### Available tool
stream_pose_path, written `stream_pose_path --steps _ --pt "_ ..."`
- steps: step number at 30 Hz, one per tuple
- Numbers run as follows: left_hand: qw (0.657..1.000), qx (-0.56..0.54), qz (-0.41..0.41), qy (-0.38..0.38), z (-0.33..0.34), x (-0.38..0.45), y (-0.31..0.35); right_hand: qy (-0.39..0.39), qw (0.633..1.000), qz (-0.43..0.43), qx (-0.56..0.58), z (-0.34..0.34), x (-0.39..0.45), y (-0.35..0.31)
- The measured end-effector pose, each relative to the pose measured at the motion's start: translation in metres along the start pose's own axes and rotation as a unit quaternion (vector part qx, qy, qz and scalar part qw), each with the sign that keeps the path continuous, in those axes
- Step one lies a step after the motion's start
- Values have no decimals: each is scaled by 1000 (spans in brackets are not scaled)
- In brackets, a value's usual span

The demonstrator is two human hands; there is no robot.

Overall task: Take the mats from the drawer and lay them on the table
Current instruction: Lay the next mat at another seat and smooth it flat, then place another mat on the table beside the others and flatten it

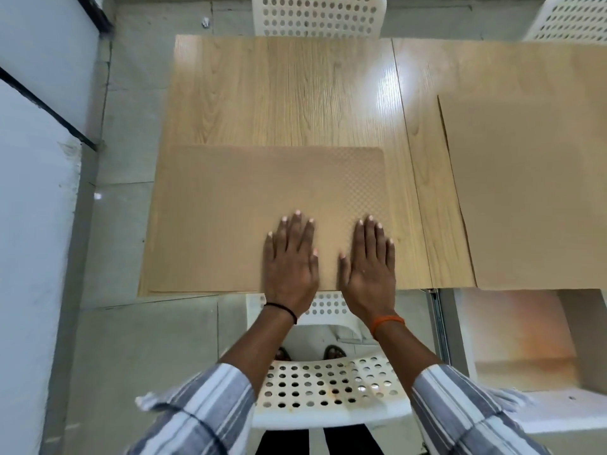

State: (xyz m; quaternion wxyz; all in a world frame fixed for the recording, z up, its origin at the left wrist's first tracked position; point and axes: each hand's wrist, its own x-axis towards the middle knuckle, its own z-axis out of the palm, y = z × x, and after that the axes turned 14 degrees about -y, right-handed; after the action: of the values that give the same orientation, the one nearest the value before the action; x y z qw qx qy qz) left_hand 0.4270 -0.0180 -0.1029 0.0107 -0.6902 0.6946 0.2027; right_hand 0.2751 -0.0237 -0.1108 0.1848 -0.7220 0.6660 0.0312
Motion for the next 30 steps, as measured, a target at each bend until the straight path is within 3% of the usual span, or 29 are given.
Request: stream_pose_path --steps 6,9,13,16,20,25,30 --pt "996 43 -76 2 -7 -13 -76 -6 1000 -17 18 -3 -1 4" --pt "991 14 -136 17 -23 -31 -123 -16 999 -28 24 -7 -2 5" --pt "983 -4 -179 27 -39 -43 -125 -51 997 -41 37 -22 -5 6" --pt "981 -57 -176 51 -52 -37 -94 -93 992 -54 60 -46 -7 12" --pt "968 -235 -74 51 -73 -32 -22 -63 983 -54 161 -76 -20 31" --pt "926 -366 60 -65 -81 -25 73 2 950 52 308 -114 -57 81" --pt "867 -445 75 -211 -69 -29 157 59 879 162 444 -128 -86 151"
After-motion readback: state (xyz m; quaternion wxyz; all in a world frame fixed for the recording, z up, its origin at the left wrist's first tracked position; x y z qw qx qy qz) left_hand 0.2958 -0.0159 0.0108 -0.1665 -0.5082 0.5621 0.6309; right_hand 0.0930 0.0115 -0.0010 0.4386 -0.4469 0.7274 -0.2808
